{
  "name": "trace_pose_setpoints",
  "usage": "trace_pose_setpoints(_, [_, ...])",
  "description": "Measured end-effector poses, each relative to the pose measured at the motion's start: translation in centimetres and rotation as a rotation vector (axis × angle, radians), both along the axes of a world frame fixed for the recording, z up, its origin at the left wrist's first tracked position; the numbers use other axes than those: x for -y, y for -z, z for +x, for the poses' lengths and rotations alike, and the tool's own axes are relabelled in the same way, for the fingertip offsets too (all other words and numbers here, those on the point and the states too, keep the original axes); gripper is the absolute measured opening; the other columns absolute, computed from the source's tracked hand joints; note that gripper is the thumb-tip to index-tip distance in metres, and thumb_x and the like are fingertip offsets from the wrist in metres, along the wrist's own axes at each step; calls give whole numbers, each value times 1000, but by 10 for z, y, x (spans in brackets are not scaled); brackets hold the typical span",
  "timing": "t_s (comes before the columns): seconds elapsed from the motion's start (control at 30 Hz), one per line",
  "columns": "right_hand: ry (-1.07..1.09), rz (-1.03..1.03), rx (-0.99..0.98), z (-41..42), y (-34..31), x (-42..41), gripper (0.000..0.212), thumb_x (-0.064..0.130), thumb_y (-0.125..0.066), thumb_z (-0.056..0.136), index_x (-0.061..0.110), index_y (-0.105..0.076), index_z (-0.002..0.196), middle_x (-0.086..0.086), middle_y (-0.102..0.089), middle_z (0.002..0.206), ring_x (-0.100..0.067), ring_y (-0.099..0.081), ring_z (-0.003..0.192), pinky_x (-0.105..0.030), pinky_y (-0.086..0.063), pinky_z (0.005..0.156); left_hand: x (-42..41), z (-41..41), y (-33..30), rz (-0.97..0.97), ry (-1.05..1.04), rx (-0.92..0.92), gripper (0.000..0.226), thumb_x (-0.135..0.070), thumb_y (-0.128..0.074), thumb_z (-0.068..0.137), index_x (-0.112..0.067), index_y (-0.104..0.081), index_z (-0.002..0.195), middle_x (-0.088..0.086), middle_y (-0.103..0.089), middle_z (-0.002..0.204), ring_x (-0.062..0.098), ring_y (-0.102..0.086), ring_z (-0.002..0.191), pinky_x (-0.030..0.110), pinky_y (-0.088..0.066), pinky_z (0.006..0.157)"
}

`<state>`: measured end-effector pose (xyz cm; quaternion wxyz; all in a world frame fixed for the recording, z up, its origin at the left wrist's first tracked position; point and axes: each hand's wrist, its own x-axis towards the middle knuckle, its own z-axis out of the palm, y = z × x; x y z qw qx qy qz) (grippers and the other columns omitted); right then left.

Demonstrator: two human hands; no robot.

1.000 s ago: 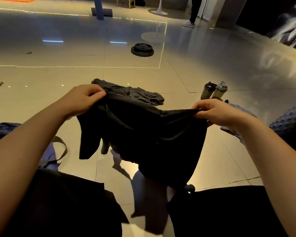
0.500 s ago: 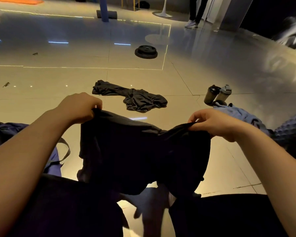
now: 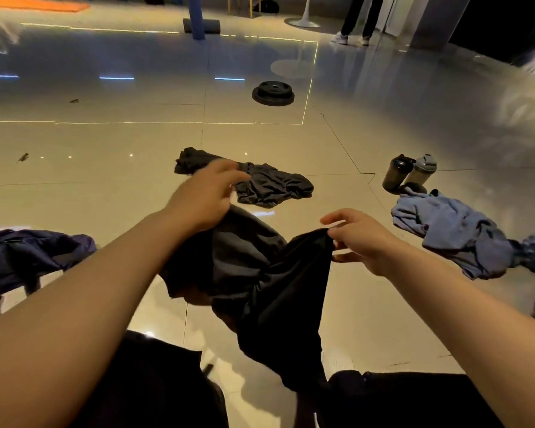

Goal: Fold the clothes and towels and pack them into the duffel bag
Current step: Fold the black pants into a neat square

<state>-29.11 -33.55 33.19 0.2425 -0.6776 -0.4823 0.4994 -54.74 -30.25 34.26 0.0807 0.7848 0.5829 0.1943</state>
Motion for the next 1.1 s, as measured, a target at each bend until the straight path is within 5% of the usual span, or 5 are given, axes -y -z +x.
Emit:
trace_pose_setpoints(0.17, [-300, 20, 680, 11, 26, -18, 36, 10, -46, 96, 14, -49, 132, -10, -52, 133, -27, -52, 114, -32, -44, 88, -5, 25, 14, -171, 180, -100, 31, -28, -53, 98, -27, -57, 129, -5, -50, 136, 13, -54, 112, 28, -42, 87])
trace_pose_setpoints(0.3, [-728, -136, 849, -6, 24, -3, 37, 22, -49, 98, 6, -50, 132, -14, -54, 133, -30, -52, 119, -37, -43, 98, -8, 25, 20, -332, 209, -128, 30, -30, -53, 97, -23, -60, 126, 0, -60, 127, 14, -57, 109, 28, -43, 90])
trace_pose_setpoints(0.7, [-1083, -84, 877, -16, 35, -20, 42, 31, -49, 99, 20, -42, 139, -3, -52, 132, -22, -50, 114, -28, -37, 84, -9, 61, 72, -537, 414, -467, 32, -39, -53, 96, -28, -57, 126, -7, -62, 119, 14, -56, 106, 30, -46, 84])
trace_pose_setpoints(0.93, [-1082, -89, 808, 14, 168, -34, 29, 32, -50, 96, 19, -48, 122, -6, -51, 121, -23, -51, 101, -33, -42, 82, -15, 46, 228, -492, 27, -261, 21, -42, -48, 96, -32, -59, 112, -7, -63, 110, 19, -61, 98, 32, -49, 77])
trace_pose_setpoints(1.1, [-955, -164, 740, 33, 269, -10, 53, 40, -50, 96, 29, -28, 143, -9, -17, 153, -31, -43, 124, -36, -44, 96, 8, 28, 317, -427, 196, -270, 51, -46, -70, 80, -24, -61, 125, 1, -60, 120, 26, -63, 99, 39, -56, 70])
